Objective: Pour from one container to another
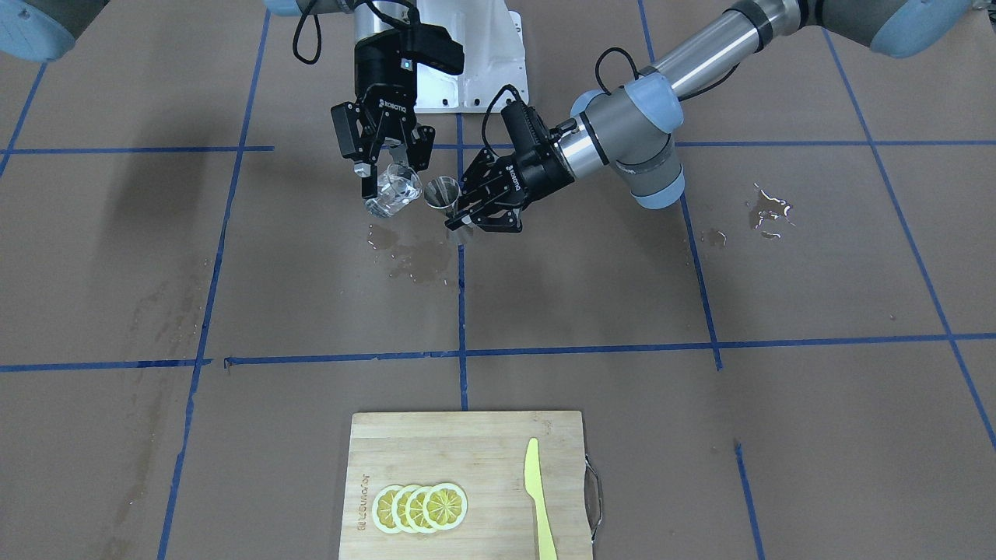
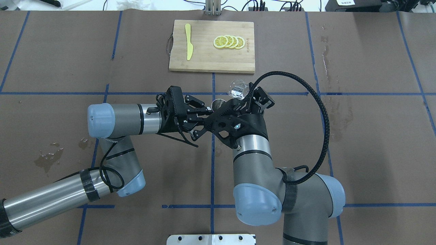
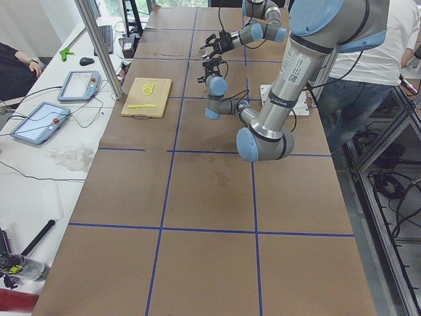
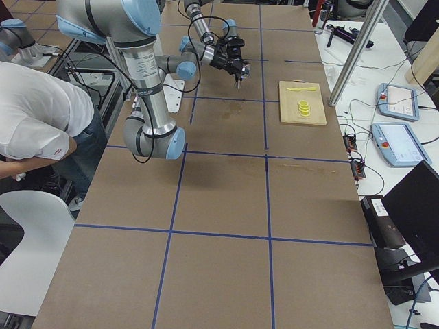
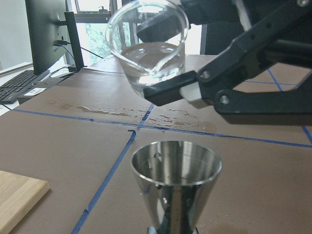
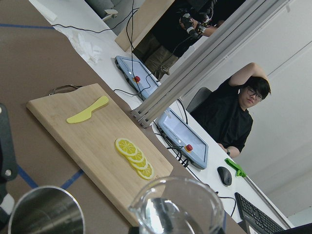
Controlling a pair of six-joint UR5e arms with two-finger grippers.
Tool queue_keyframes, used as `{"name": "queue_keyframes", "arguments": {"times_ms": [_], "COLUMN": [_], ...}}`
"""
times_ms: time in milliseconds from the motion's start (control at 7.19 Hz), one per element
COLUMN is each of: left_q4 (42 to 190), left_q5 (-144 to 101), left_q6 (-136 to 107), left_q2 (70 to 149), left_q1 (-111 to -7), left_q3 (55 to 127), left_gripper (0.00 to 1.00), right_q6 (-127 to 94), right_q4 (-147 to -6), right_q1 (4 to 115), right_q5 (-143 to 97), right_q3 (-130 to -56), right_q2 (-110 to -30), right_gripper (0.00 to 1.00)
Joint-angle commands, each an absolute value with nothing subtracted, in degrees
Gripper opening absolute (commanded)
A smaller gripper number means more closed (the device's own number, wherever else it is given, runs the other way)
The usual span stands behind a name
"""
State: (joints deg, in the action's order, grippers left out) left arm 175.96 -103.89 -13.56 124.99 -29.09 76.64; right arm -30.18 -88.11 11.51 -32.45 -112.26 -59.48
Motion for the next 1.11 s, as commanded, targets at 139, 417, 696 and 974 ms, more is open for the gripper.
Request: {"name": "queue_keyframes", "arguments": {"times_ms": [139, 417, 696, 974], "left_q4": [175.96, 175.96, 175.96, 175.96], "left_q5": [-103.89, -103.89, -103.89, -103.89], "left_q6": [-13.62, -13.62, -13.62, -13.62], "left_q2": [124.98, 125.07, 125.16, 125.16], "left_q1": [-29.09, -29.09, -29.09, -29.09], "left_q3": [76.64, 76.64, 76.73, 76.73], "left_gripper": [0.0, 0.0, 0.0, 0.0], "right_q6": [-27.0, -26.9, -26.81, -22.34], "right_q4": [-88.24, -88.59, -90.61, -92.45], "right_q1": [10.72, 10.37, 9.93, 9.5], "right_q5": [-31.73, -31.29, -30.32, -27.79], "right_q3": [-112.15, -111.97, -112.06, -111.97], "right_q2": [-59.41, -59.33, -59.33, -58.19], "right_gripper": [0.0, 0.0, 0.0, 0.0]}}
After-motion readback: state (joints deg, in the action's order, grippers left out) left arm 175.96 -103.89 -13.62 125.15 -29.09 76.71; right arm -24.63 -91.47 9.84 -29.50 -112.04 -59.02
